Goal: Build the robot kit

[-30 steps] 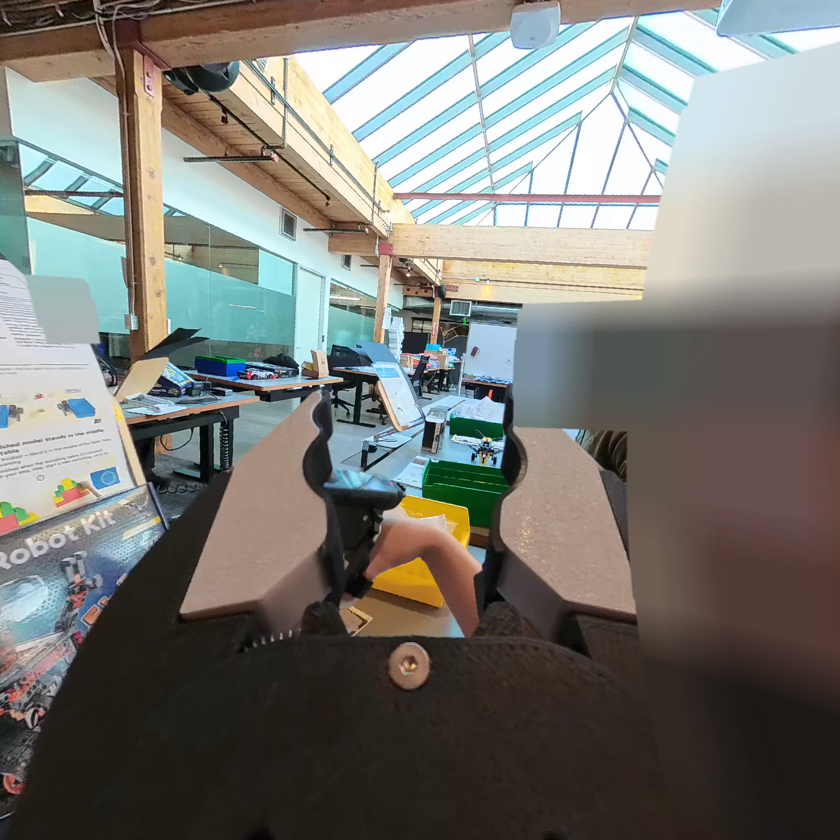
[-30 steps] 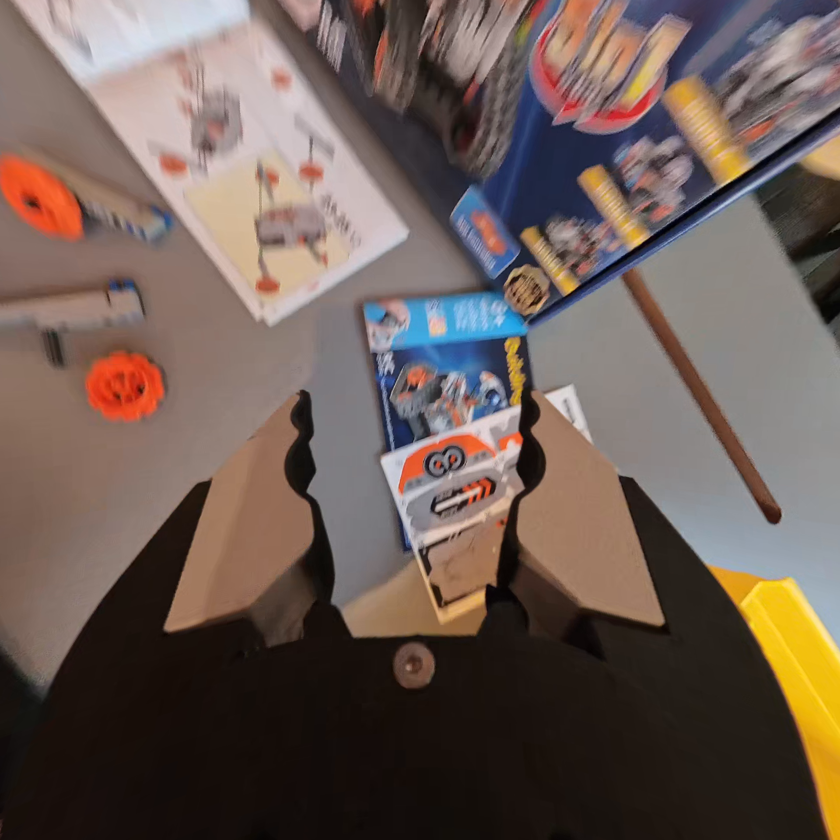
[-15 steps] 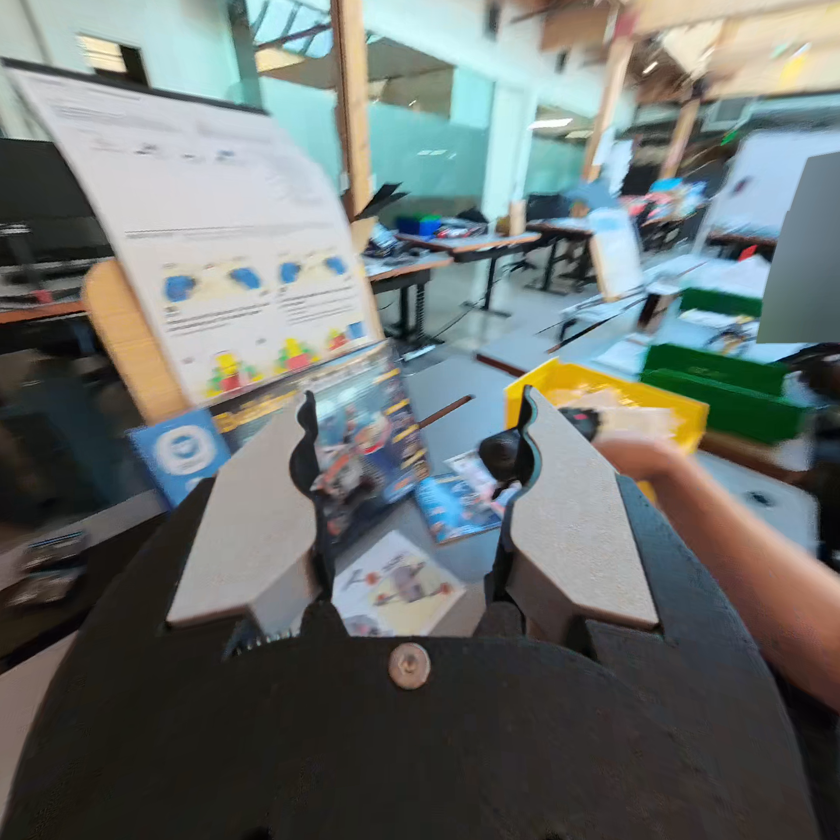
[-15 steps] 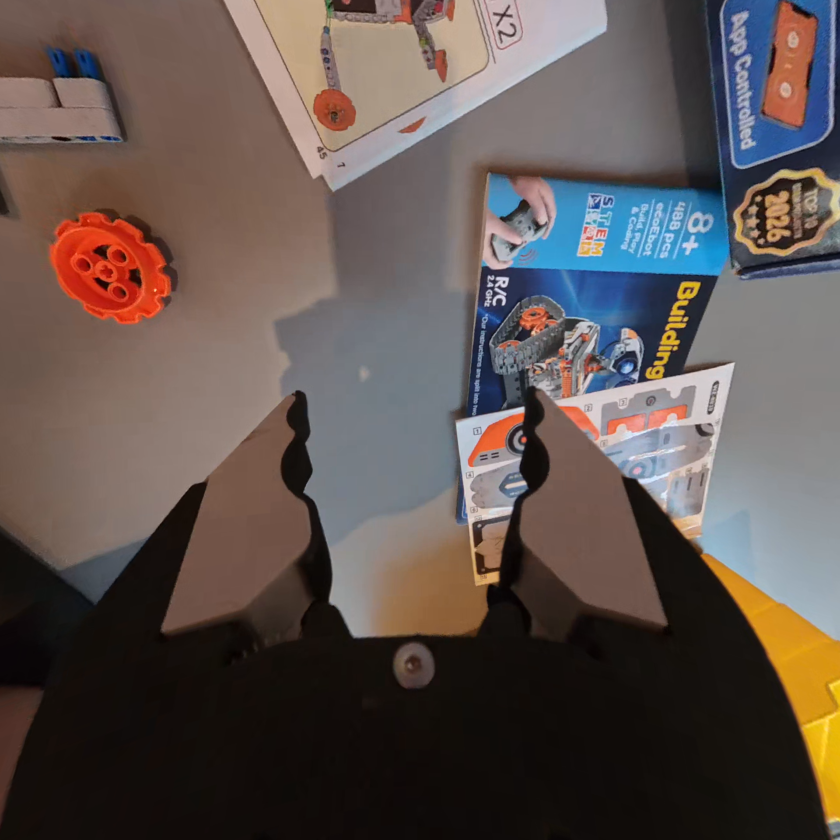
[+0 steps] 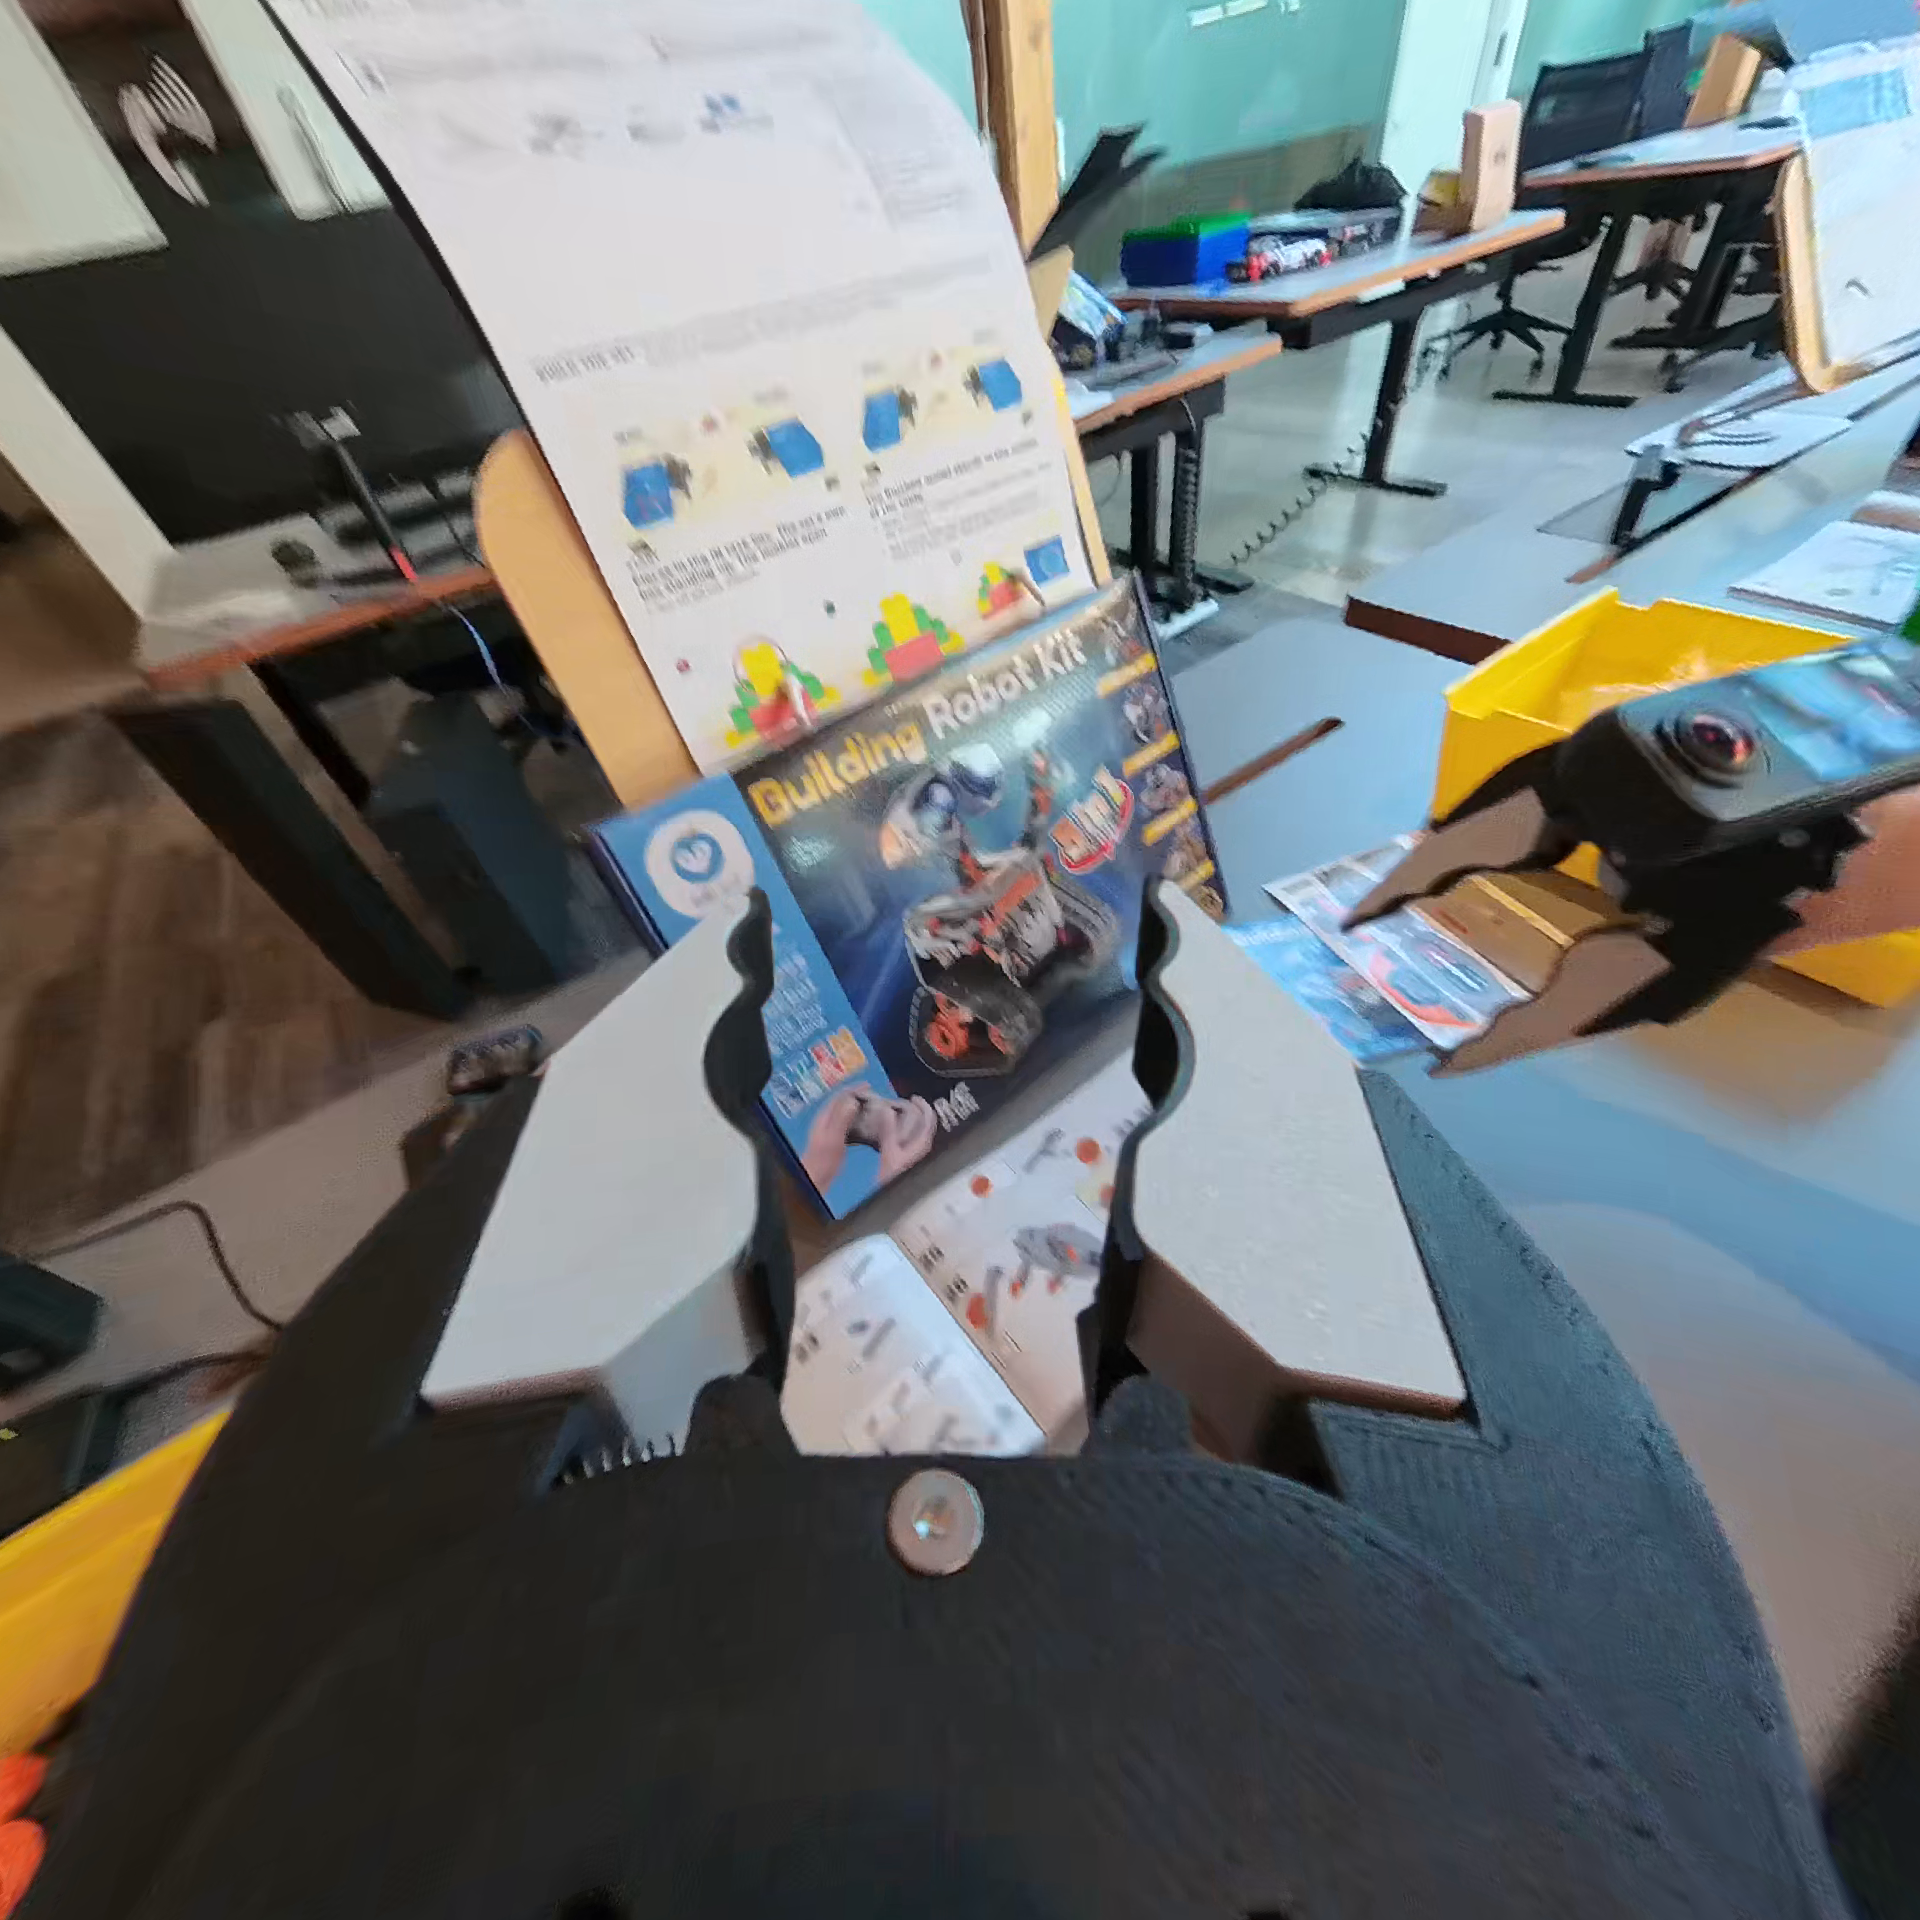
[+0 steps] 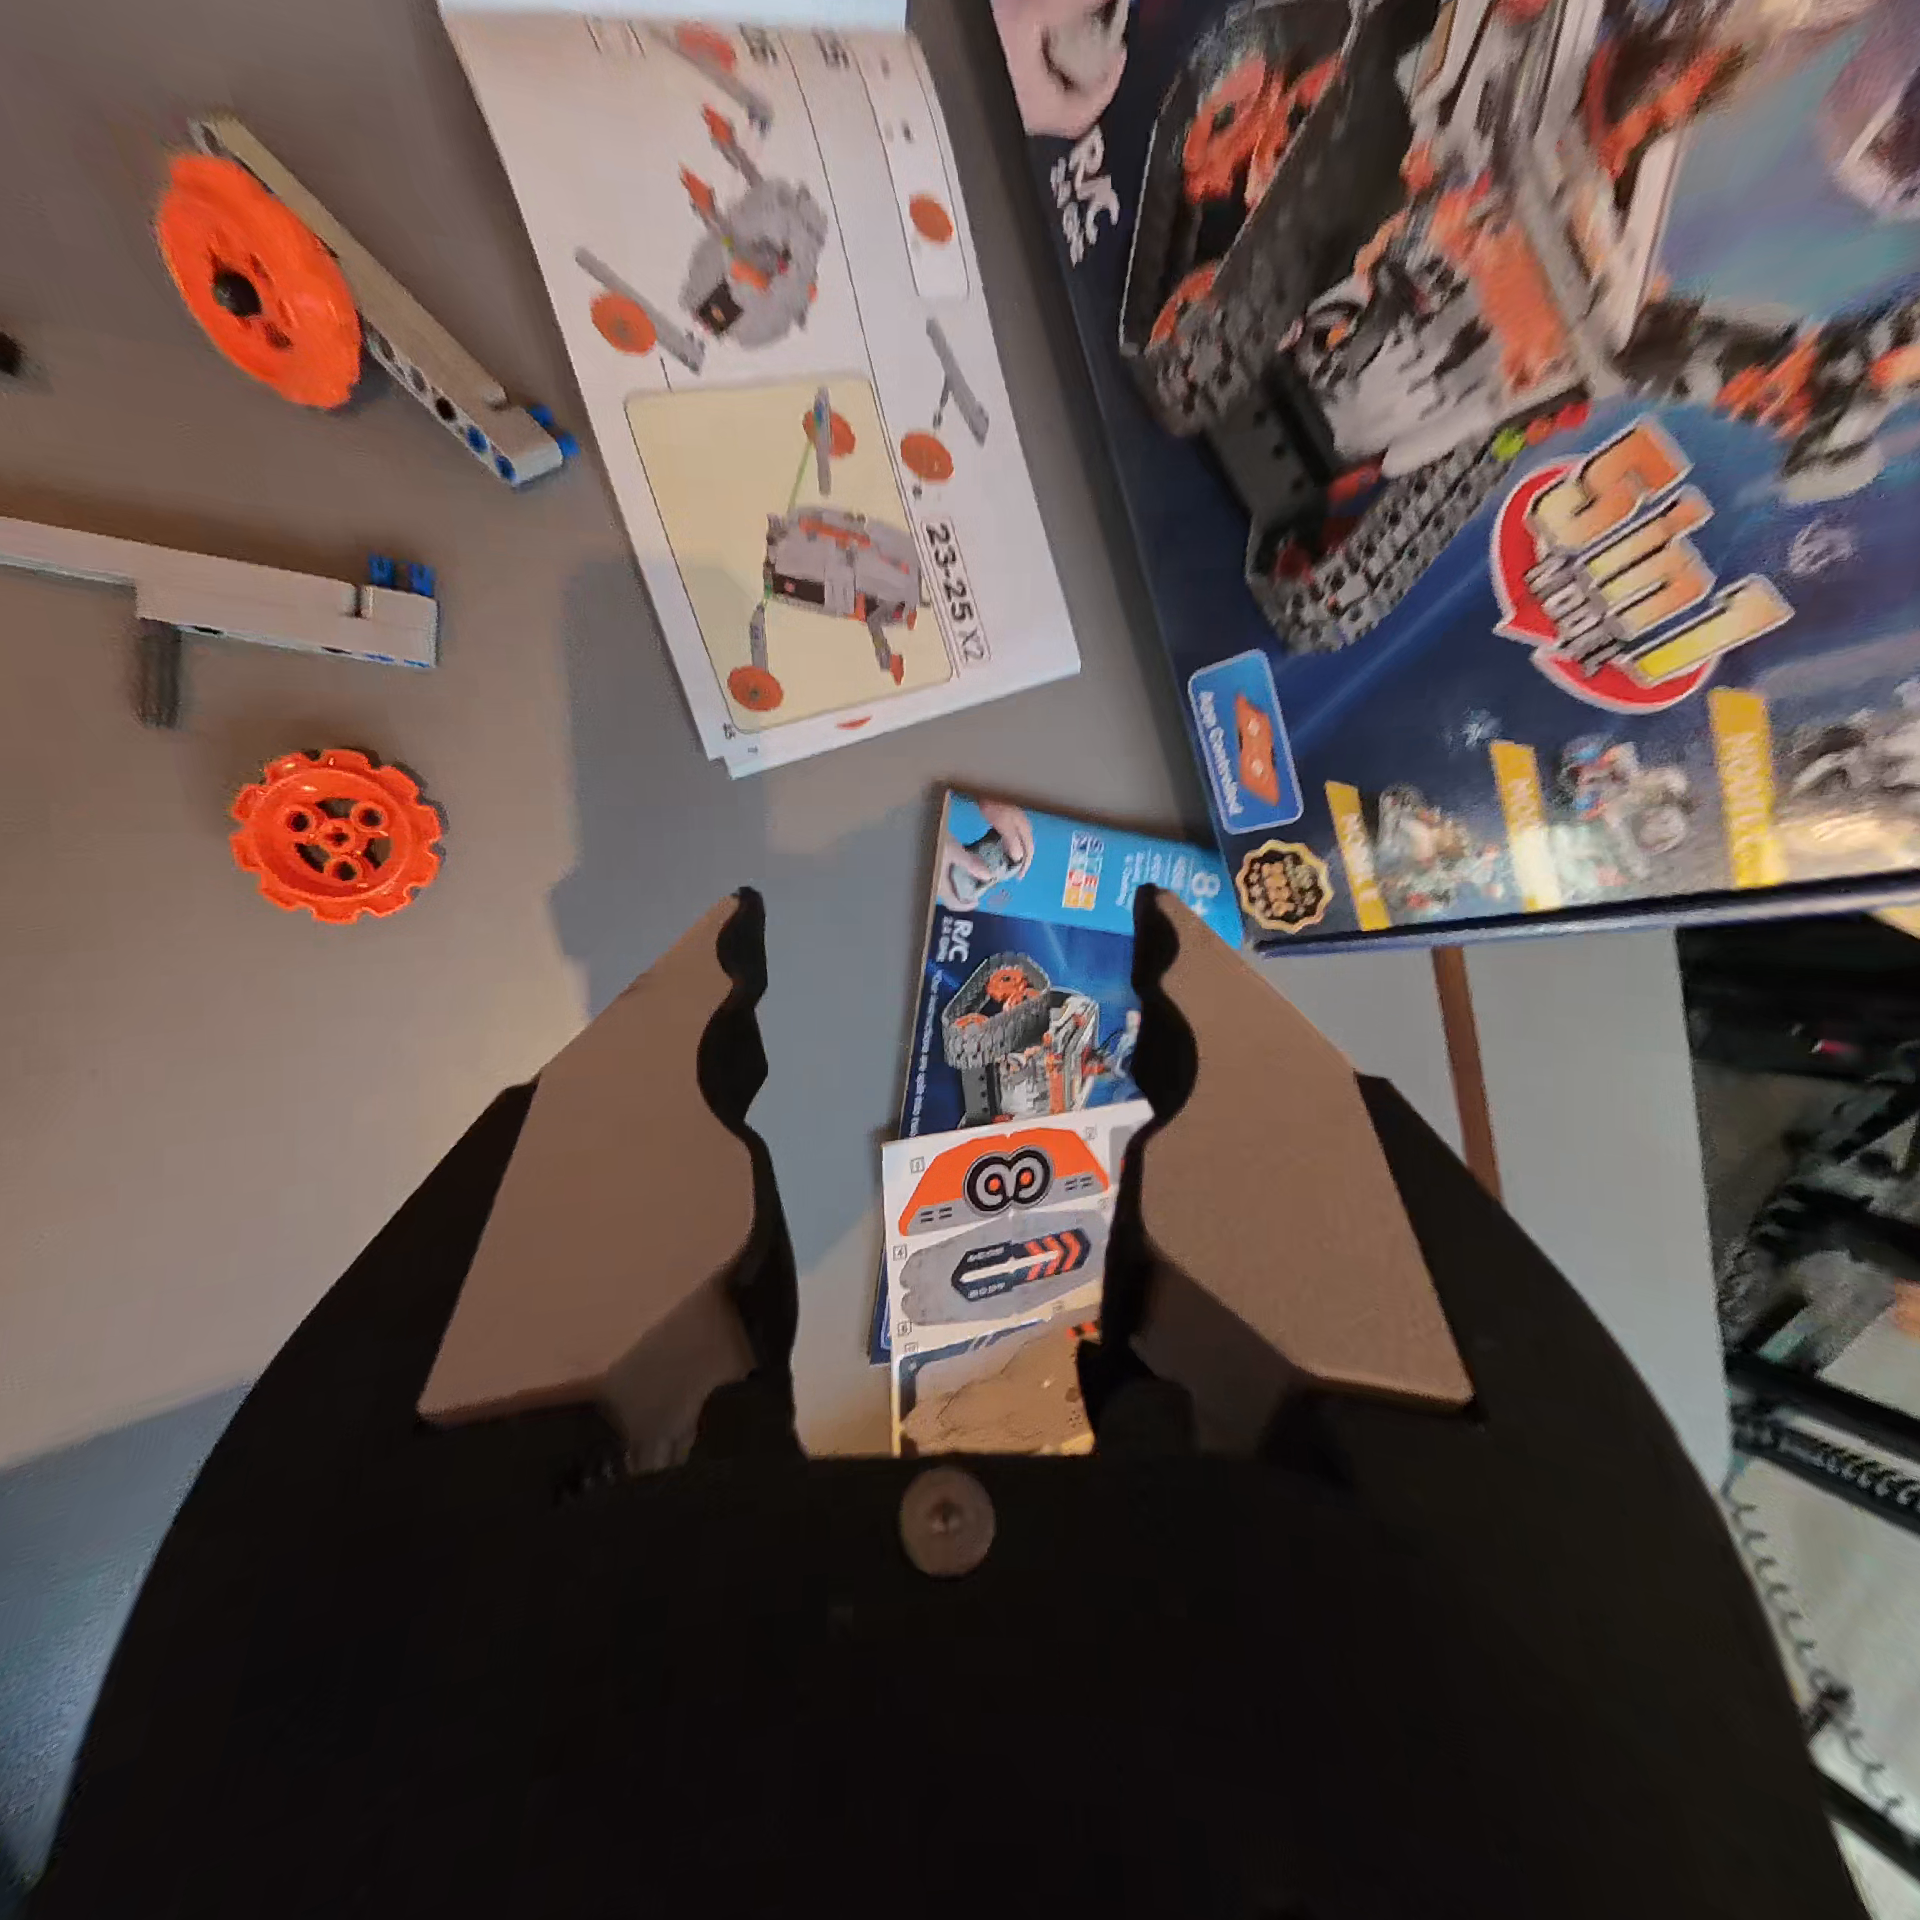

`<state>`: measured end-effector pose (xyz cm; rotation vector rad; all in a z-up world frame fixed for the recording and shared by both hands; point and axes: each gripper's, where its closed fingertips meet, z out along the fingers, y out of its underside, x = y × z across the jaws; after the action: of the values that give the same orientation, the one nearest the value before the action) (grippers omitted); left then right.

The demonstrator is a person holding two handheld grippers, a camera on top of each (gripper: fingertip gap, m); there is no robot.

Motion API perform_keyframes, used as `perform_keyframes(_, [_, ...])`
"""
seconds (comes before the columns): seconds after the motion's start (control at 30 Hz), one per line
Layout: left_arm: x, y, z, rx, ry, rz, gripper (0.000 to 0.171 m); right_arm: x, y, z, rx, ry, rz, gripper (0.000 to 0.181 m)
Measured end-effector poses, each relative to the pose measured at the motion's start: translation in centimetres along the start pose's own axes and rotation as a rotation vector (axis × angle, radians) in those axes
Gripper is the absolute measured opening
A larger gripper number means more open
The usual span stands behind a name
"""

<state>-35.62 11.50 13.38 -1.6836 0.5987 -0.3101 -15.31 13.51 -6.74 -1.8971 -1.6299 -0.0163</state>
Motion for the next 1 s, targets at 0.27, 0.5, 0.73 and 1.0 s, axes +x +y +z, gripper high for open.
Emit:
perform_keyframes(0.27, [1.7, 2.6, -2.8, -0.165, 0.058, 0.081, 0.055, 1.9, -2.6, -1.9, 0.175, 0.115, -0.034, 0.058])
perform_keyframes(0.5, [2.7, 1.5, -3.1, -0.126, 0.061, 0.097, 0.067, 6.4, -7.2, -8.4, 0.541, 0.420, 0.016, 0.048])
perform_keyframes(0.73, [4.5, 1.1, -2.6, -0.102, 0.173, 0.094, 0.063, 7.7, -5.9, -9.7, 0.609, 0.419, 0.092, 0.047])
perform_keyframes(1.0, [5.6, 2.2, 1.2, -0.186, 0.139, 0.183, 0.063, -0.8, 0.4, 0.0, 0.029, -0.127, 0.142, 0.059])
